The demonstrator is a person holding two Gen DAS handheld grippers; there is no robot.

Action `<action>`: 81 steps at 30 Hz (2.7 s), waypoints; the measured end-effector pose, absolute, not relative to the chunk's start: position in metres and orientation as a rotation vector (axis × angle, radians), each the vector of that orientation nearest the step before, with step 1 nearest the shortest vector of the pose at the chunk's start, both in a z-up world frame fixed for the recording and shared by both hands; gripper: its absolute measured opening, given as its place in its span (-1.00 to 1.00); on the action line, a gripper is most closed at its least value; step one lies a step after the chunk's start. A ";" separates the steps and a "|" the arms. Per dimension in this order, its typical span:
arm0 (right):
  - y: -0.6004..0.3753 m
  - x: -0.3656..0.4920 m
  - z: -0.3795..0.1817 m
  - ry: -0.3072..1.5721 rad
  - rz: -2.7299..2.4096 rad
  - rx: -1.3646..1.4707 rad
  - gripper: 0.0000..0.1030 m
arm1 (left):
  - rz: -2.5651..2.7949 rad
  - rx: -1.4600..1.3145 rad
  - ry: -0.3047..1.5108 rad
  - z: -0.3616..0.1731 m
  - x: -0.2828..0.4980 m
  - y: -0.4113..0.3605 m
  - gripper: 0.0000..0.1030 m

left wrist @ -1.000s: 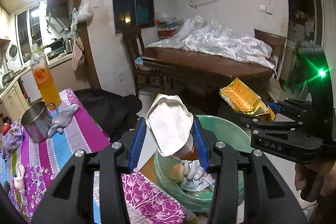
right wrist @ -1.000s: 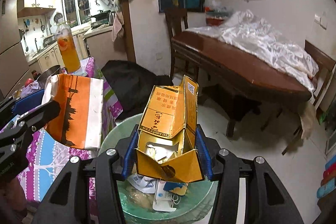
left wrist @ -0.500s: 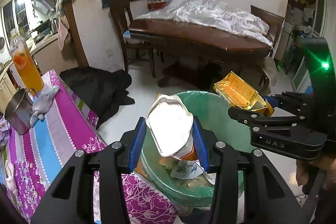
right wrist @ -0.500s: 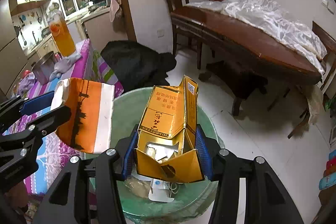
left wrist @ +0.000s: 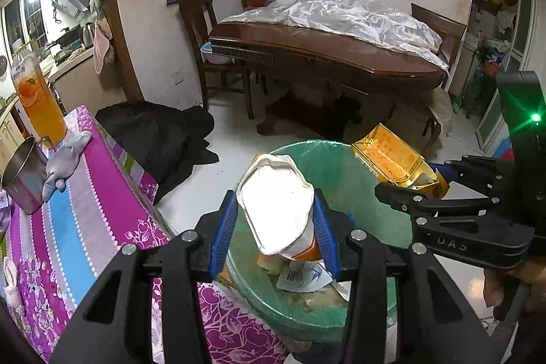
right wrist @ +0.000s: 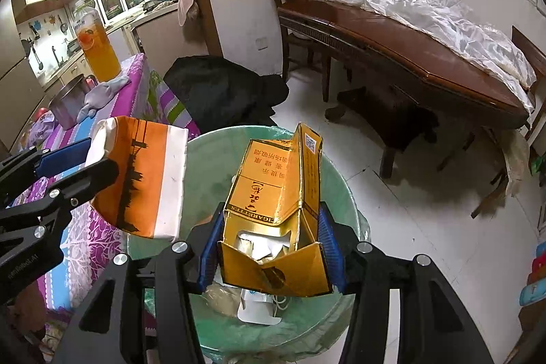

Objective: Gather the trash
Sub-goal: 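Open both grippers to drop the cup and gold box into the bin, then move both open grippers back over the table, then grasp the blue-capped bottle with the left gripper while the right grasps the white towel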

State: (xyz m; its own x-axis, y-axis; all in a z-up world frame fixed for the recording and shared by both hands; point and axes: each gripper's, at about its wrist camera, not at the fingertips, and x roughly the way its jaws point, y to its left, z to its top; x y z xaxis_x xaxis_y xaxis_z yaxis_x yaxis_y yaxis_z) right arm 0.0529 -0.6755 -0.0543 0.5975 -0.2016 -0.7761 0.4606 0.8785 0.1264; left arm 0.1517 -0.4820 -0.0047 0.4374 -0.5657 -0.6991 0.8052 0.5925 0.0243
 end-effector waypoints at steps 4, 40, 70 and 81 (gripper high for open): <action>-0.675 0.051 -0.053 0.842 -0.386 0.339 0.25 | -0.863 0.386 0.709 -0.004 0.154 -0.483 -0.16; -0.517 0.096 -0.017 0.658 -0.053 0.240 0.58 | -0.432 0.219 0.727 -0.001 0.244 -0.236 0.15; -0.257 0.282 -0.051 0.825 0.361 0.113 0.58 | -0.415 0.332 0.841 -0.068 0.383 -0.052 0.07; -0.217 0.324 -0.058 0.834 0.470 0.143 0.47 | -0.361 0.266 0.850 -0.065 0.381 -0.034 -0.30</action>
